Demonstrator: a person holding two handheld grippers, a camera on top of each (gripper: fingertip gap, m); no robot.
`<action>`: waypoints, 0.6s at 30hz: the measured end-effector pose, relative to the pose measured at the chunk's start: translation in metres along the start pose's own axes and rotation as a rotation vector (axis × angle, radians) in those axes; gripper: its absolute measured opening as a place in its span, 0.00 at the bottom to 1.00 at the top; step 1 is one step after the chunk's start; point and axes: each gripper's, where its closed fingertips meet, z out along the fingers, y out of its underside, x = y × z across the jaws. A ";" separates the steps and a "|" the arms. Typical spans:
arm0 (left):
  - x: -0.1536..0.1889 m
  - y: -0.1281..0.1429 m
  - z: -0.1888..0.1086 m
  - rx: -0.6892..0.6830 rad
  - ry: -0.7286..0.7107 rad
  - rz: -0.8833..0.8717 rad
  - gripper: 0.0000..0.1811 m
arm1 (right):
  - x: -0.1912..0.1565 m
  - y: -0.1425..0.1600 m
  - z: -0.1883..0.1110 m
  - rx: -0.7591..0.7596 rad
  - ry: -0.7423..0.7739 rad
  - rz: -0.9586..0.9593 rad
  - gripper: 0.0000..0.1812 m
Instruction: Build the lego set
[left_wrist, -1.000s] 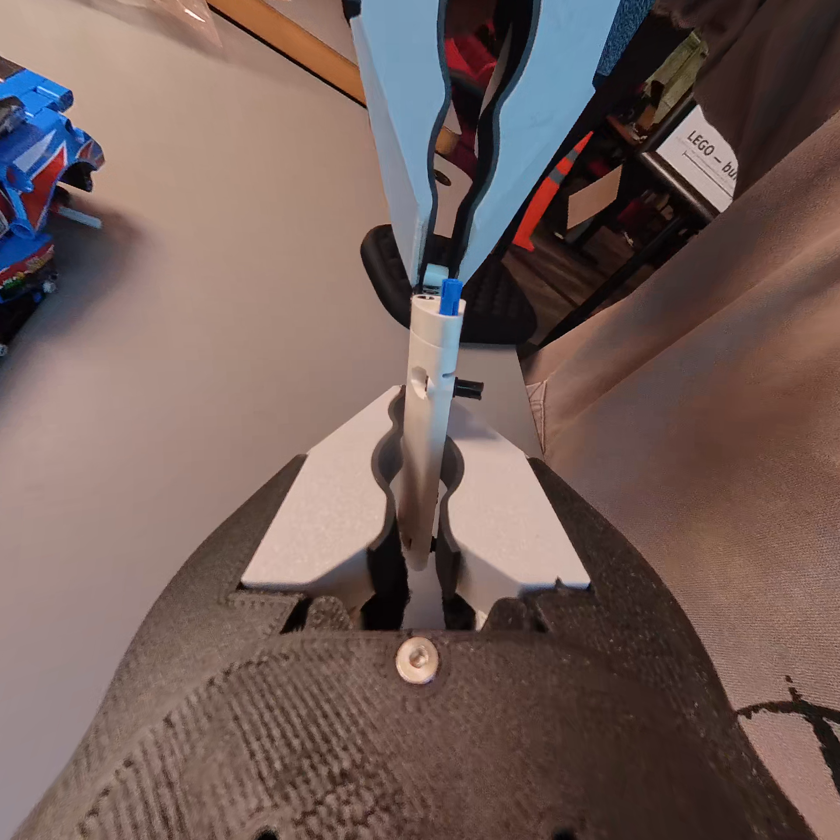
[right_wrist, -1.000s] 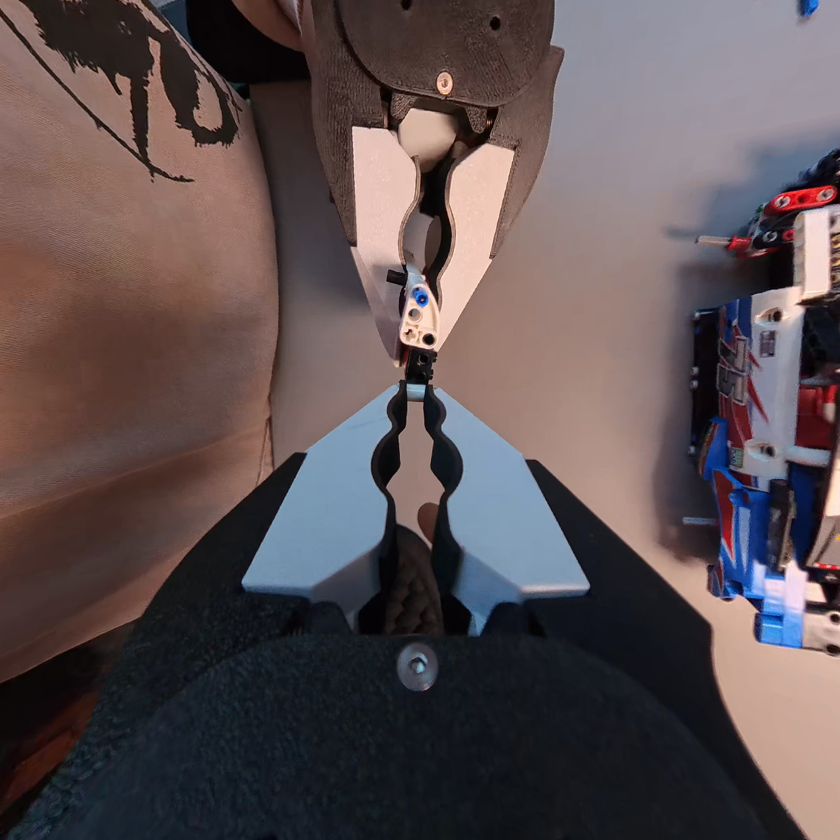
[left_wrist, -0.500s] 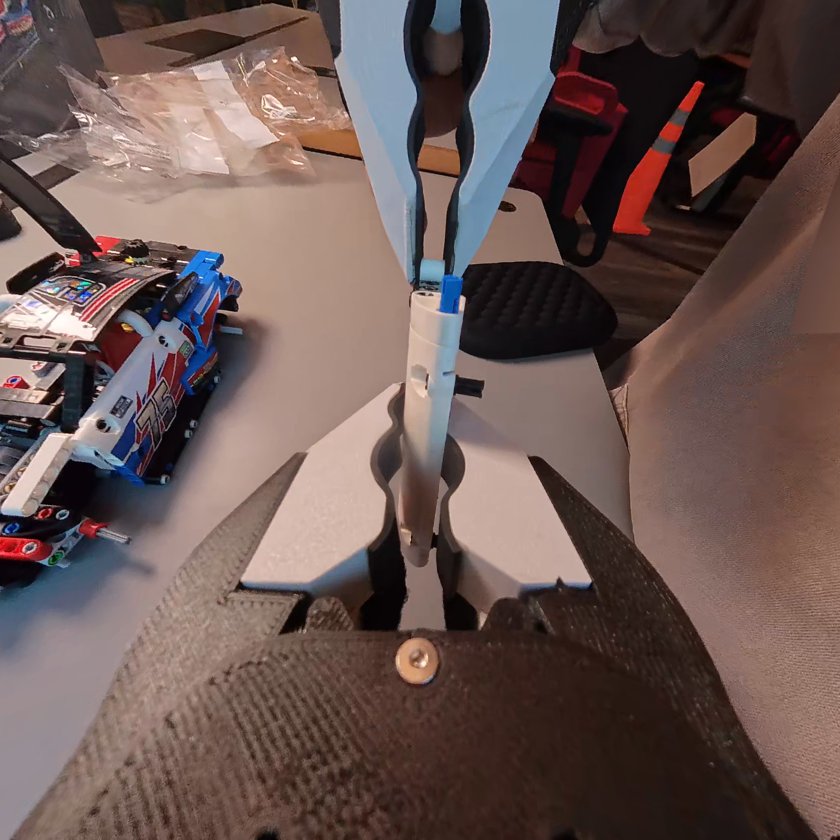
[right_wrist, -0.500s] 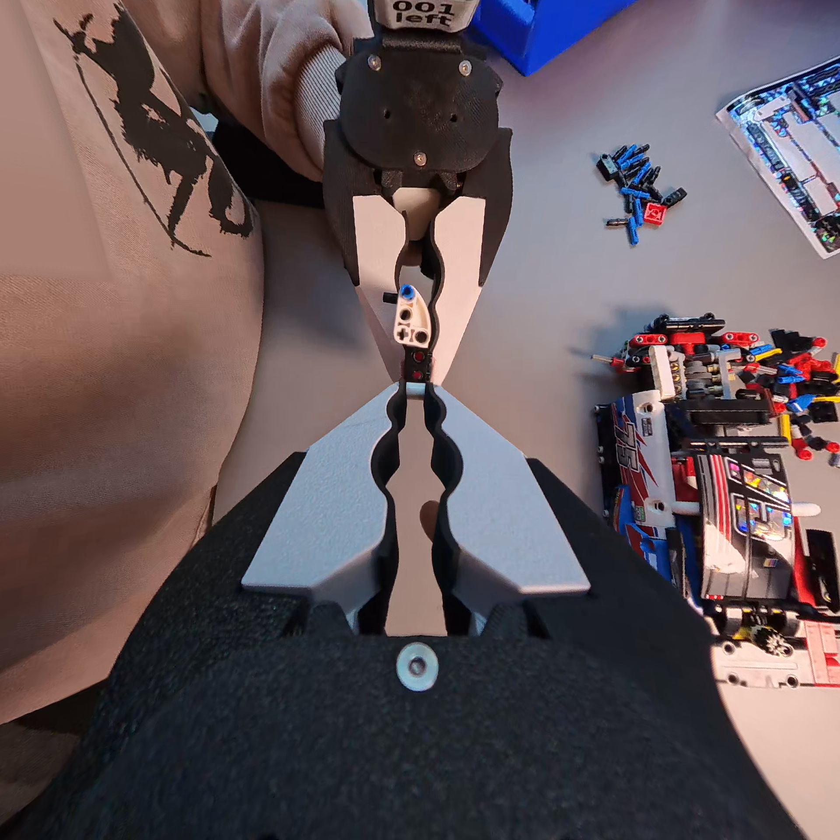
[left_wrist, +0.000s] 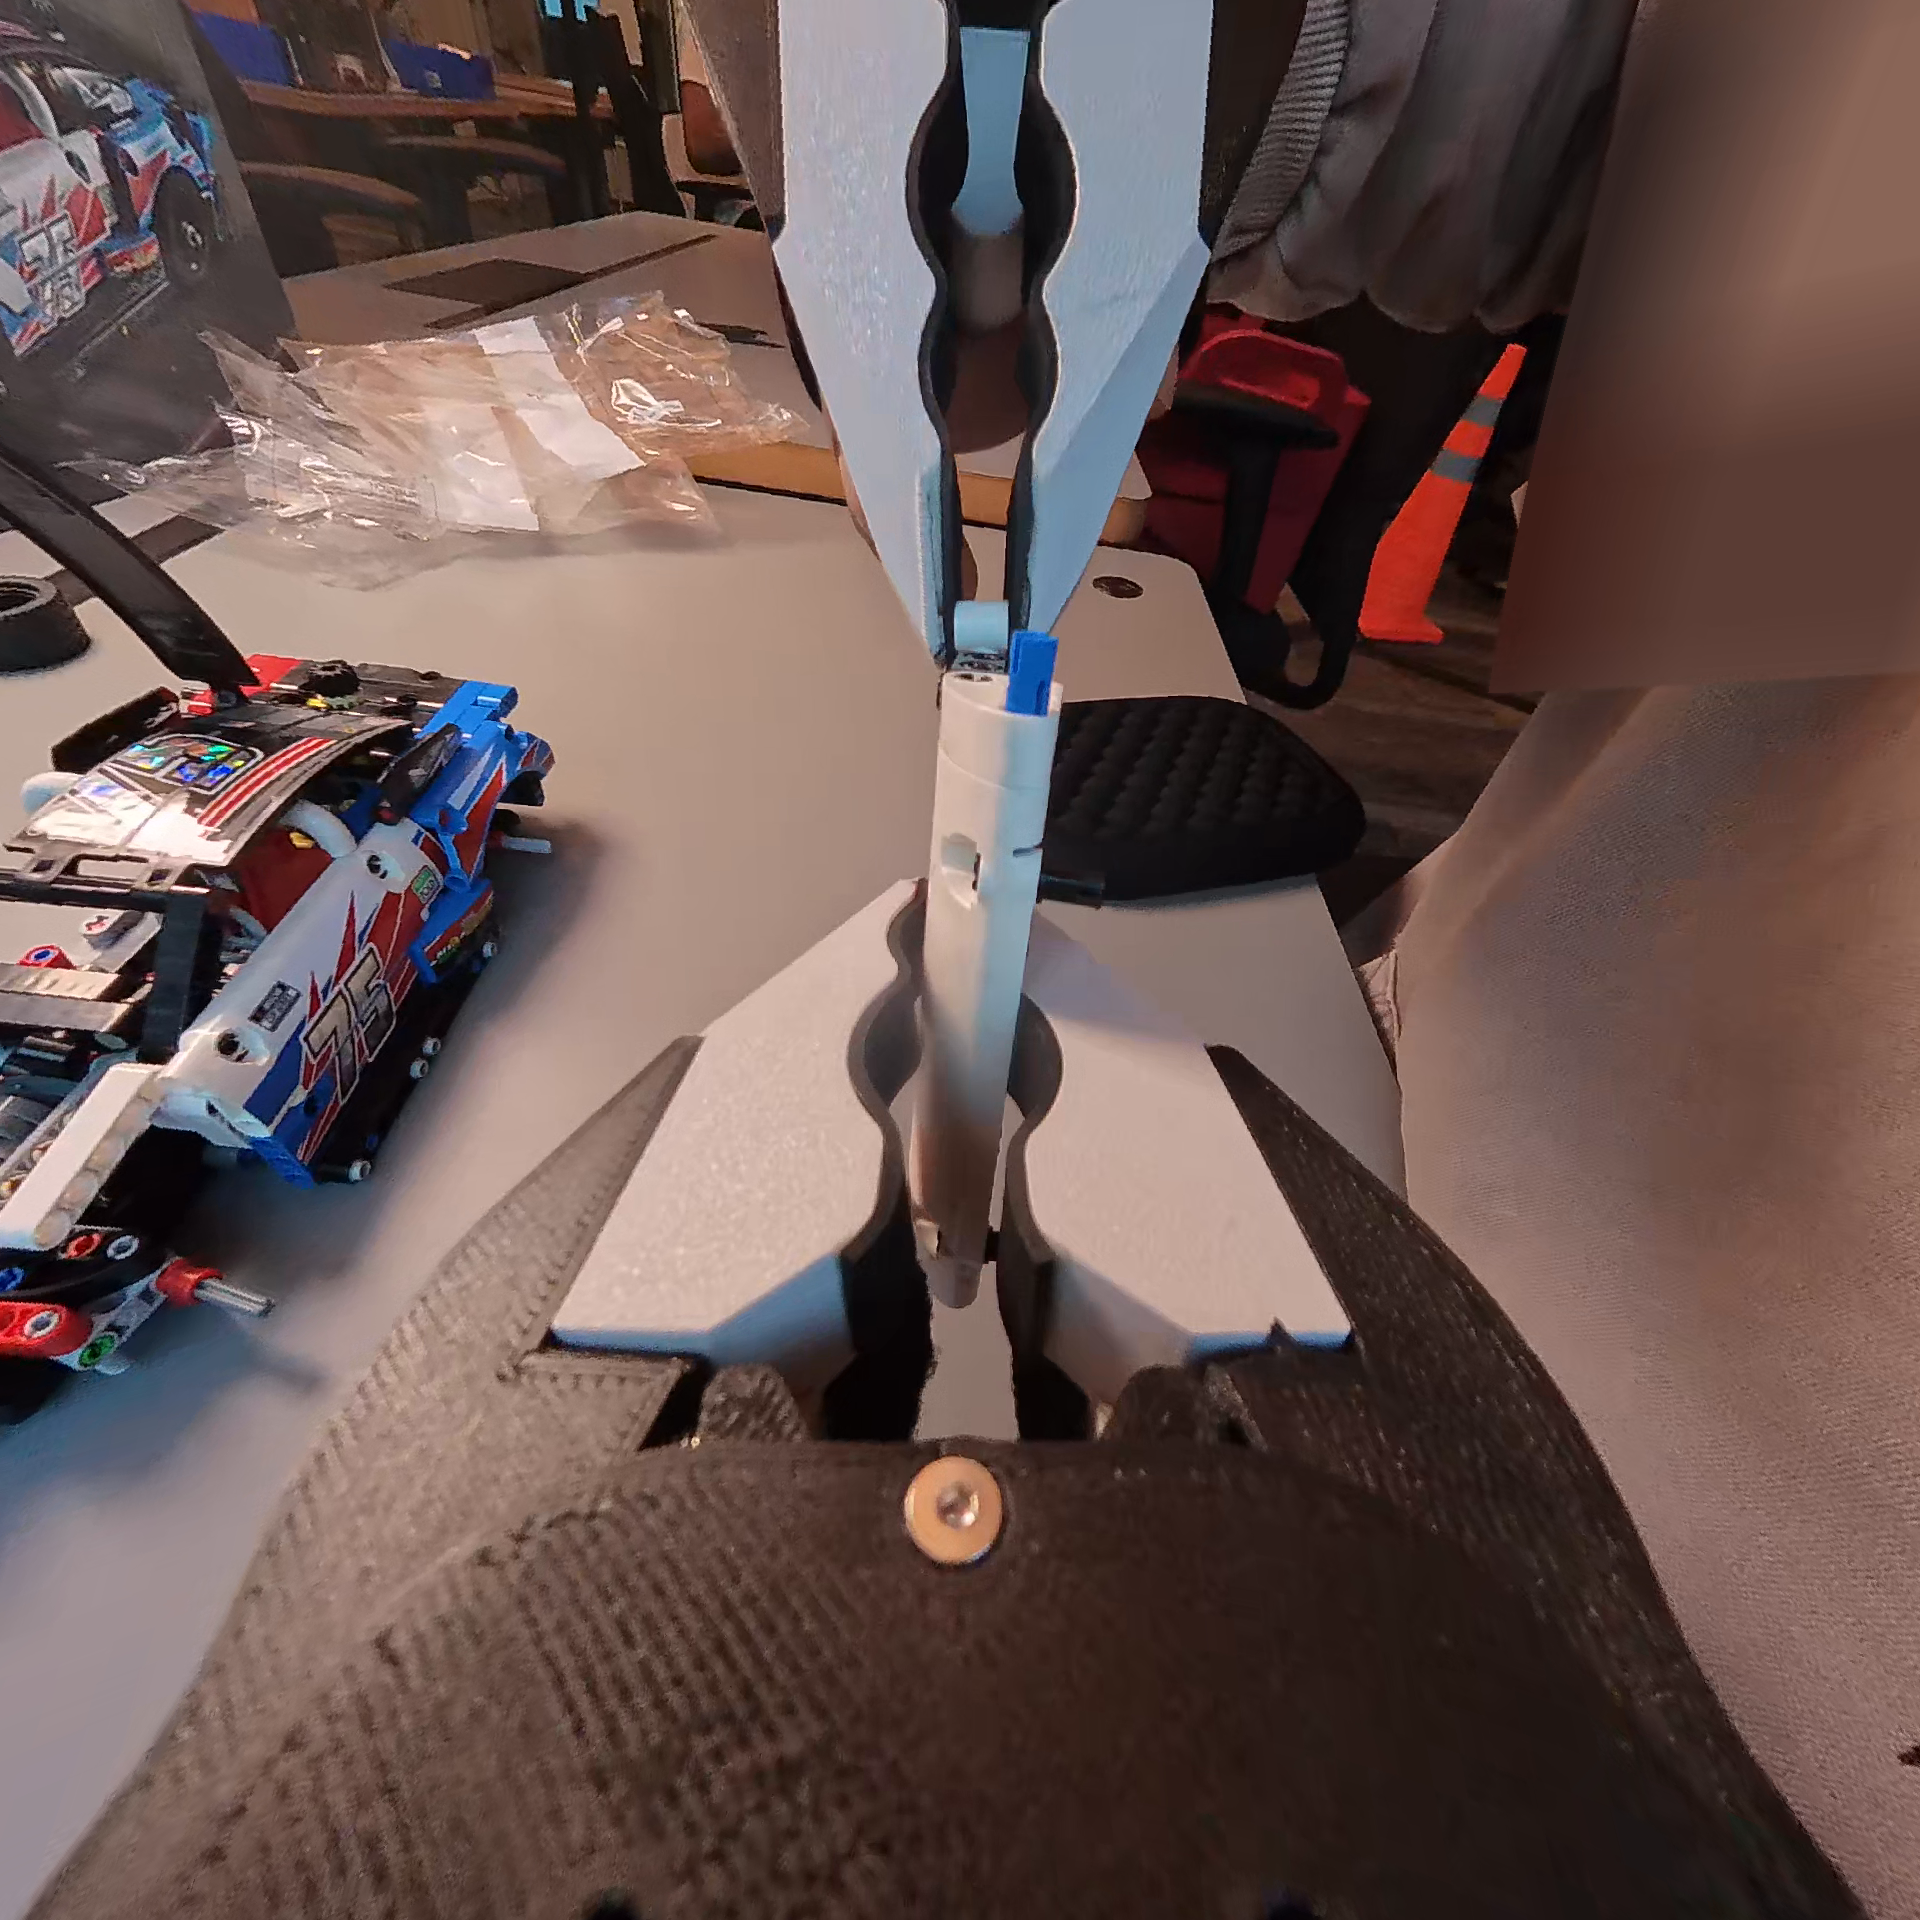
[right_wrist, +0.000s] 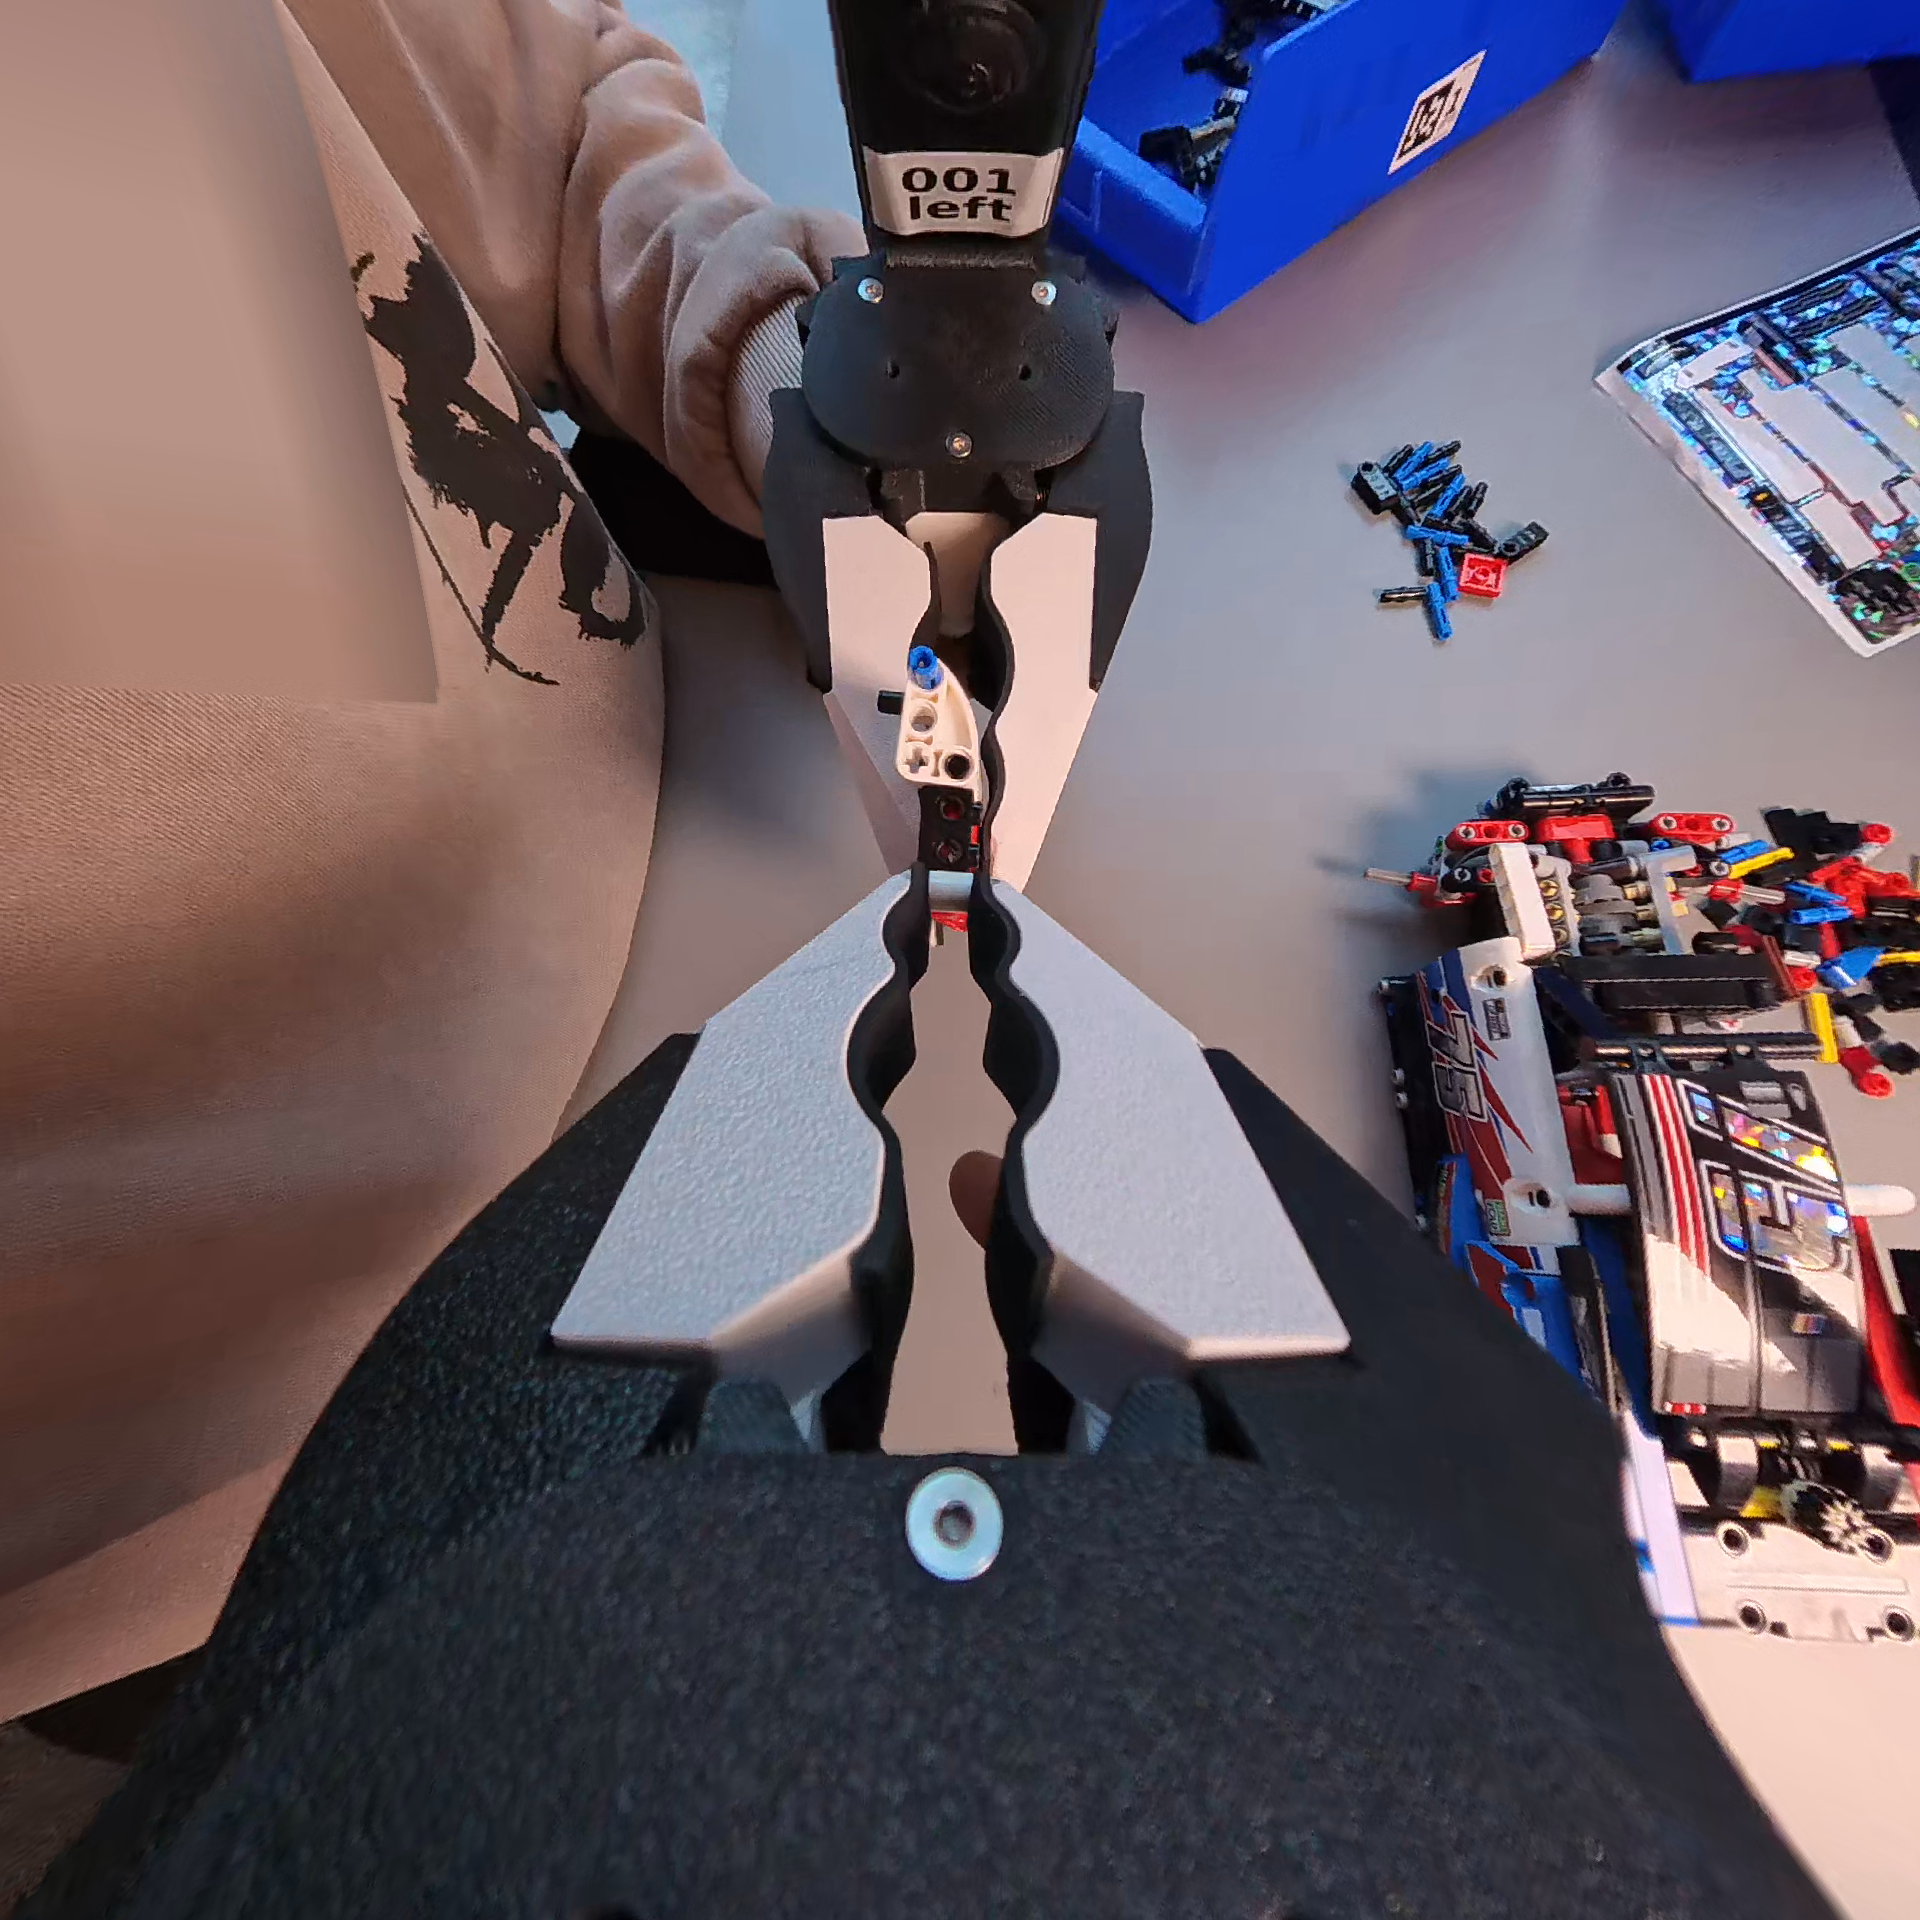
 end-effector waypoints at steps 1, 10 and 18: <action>0.001 0.000 0.000 -0.002 0.005 0.002 0.02 | -0.001 0.001 0.000 -0.014 -0.005 -0.007 0.03; 0.000 -0.007 -0.002 0.065 0.061 -0.156 0.02 | 0.006 -0.006 0.000 0.065 0.002 0.082 0.03; 0.001 -0.022 -0.005 0.152 0.133 -0.283 0.02 | 0.011 -0.017 -0.008 0.226 -0.099 0.275 0.03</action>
